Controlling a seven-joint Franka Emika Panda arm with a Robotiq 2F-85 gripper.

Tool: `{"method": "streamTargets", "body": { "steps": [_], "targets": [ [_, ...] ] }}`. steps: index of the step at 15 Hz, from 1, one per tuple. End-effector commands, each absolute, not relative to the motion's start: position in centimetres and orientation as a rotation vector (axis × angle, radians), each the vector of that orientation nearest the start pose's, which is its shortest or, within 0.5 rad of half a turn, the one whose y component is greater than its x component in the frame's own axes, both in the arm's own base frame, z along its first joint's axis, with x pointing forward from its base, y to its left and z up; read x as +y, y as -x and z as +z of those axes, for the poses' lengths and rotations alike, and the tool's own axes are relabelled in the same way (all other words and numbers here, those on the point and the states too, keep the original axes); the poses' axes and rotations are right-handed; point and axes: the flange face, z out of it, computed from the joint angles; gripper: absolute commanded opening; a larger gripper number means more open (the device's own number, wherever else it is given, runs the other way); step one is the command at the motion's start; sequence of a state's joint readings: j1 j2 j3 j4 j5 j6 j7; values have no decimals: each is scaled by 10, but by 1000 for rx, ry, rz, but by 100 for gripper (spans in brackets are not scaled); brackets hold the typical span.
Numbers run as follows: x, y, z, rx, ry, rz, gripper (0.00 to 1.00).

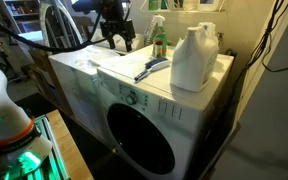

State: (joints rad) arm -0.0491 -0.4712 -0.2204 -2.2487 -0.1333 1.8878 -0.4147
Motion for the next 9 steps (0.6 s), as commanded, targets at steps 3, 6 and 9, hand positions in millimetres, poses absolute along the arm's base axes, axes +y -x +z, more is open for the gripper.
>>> {"method": "streamTargets", "body": {
  "steps": [3, 6, 9],
  "targets": [
    [-128, -456, 525, -377, 3128, -141, 100],
    [-125, -486, 513, -401, 3164, -186, 100],
    [-121, -475, 515, -384, 3162, -157, 100]
  ]
}}
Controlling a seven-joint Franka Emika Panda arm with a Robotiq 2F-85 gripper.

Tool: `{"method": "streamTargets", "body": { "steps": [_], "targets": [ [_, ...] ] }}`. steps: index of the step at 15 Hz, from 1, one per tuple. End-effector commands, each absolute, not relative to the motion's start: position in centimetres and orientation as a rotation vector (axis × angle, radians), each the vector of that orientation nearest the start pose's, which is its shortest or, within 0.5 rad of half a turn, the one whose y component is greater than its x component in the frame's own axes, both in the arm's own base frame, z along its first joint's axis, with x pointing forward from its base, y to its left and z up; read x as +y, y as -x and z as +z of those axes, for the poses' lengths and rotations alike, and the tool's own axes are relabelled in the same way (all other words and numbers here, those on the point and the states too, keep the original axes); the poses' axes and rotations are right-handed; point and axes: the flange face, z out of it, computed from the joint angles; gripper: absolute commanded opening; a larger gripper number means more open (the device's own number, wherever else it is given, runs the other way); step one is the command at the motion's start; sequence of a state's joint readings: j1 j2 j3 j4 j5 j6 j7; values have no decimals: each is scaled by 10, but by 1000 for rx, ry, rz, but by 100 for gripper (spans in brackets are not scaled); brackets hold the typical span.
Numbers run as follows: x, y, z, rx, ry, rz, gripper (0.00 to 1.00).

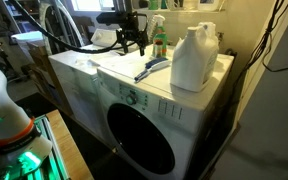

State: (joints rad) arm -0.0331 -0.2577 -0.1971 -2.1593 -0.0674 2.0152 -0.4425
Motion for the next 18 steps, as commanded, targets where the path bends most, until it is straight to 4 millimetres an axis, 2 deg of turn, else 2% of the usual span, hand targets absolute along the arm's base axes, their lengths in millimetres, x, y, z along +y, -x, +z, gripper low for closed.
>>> {"method": "streamTargets", "body": {
  "steps": [1, 3, 5, 10, 14, 18],
  "targets": [
    [-121, -475, 515, -384, 3162, -158, 100],
    [-122, -473, 519, -382, 3163, -170, 100],
    [-110, -478, 520, -458, 3140, -183, 100],
    [-74, -517, 484, -567, 3151, -67, 100],
    [-66, -541, 452, -582, 3170, -29, 100],
    [-70, -564, 429, -550, 3183, -77, 100]
  ]
}}
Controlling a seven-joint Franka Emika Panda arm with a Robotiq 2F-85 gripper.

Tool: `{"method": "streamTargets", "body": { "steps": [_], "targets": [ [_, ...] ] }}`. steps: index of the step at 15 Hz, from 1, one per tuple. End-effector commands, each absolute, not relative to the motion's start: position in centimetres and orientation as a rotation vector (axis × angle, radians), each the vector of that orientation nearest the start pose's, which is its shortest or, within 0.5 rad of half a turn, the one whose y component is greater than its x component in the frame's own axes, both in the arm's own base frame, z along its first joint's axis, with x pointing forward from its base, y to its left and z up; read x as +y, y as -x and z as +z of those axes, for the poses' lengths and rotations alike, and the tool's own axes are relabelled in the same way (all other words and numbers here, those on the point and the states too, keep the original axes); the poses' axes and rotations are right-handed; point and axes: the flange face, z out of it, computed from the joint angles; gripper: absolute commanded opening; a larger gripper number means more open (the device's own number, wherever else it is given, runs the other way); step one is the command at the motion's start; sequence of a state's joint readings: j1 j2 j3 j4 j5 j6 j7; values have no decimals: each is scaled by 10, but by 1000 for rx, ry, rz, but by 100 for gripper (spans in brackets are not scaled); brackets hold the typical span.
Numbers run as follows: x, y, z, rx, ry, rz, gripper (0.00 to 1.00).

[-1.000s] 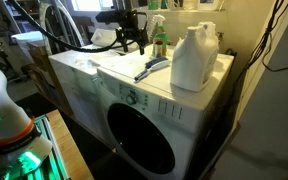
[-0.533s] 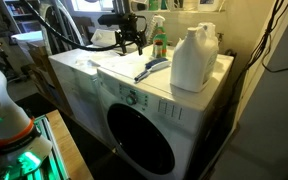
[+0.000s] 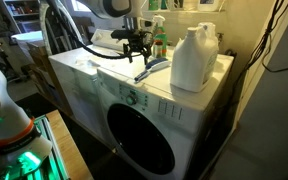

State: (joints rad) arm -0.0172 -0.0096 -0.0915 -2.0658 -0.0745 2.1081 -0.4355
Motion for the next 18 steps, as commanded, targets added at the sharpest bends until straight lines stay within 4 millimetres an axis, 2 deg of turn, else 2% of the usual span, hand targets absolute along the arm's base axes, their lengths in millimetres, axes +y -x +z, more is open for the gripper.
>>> {"method": "streamTargets", "body": {
  "steps": [1, 8, 10, 15, 16, 18],
  "targets": [
    [-72, -569, 424, -538, 3178, -105, 100],
    [-83, -586, 401, -444, 3164, -147, 100],
    [-83, -589, 396, -416, 3158, -158, 73],
    [-79, -599, 387, -343, 3157, -180, 33],
    [-77, -601, 386, -341, 3155, -181, 36],
    [-76, -606, 383, -327, 3160, -186, 29]
  ]
}}
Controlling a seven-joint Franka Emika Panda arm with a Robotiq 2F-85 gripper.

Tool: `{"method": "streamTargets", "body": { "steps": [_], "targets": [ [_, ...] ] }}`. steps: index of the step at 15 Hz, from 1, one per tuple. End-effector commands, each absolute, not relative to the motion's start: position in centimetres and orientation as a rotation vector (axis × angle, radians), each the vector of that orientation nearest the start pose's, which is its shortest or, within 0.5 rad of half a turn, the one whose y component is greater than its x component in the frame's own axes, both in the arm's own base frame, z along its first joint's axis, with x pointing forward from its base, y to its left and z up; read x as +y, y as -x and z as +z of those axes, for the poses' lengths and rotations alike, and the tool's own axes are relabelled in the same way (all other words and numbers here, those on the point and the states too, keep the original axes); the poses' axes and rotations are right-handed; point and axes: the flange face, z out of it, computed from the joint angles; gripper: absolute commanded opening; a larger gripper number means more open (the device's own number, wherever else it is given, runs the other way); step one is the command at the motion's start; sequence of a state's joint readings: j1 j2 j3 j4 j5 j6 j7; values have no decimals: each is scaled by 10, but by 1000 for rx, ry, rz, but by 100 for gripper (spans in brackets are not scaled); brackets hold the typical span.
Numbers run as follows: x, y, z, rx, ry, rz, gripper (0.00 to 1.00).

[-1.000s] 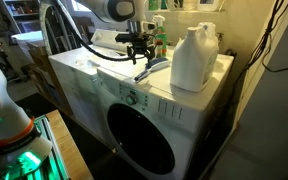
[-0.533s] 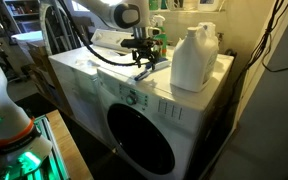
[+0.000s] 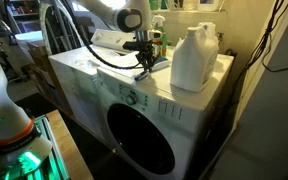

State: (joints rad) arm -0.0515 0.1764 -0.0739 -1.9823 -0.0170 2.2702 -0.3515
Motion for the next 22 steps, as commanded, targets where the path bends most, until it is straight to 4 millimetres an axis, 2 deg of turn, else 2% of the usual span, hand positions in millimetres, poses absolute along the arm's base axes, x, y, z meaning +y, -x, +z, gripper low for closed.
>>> {"method": "streamTargets", "body": {
  "steps": [1, 2, 4, 5, 6, 9, 12, 18, 22],
  "targets": [
    [-76, -608, 383, -314, 3167, -188, 33],
    [-75, -610, 381, -306, 3170, -181, 33],
    [-76, -614, 379, -286, 3179, -180, 22],
    [-77, -616, 378, -282, 3184, -180, 22],
    [-77, -617, 378, -280, 3186, -178, 11],
    [-74, -618, 381, -266, 3219, -152, 1],
    [-54, -609, 401, -264, 3367, -162, 4],
    [10, -594, 438, -375, 3727, -88, 4],
    [25, -586, 450, -366, 3951, 38, 4]
  ]
}}
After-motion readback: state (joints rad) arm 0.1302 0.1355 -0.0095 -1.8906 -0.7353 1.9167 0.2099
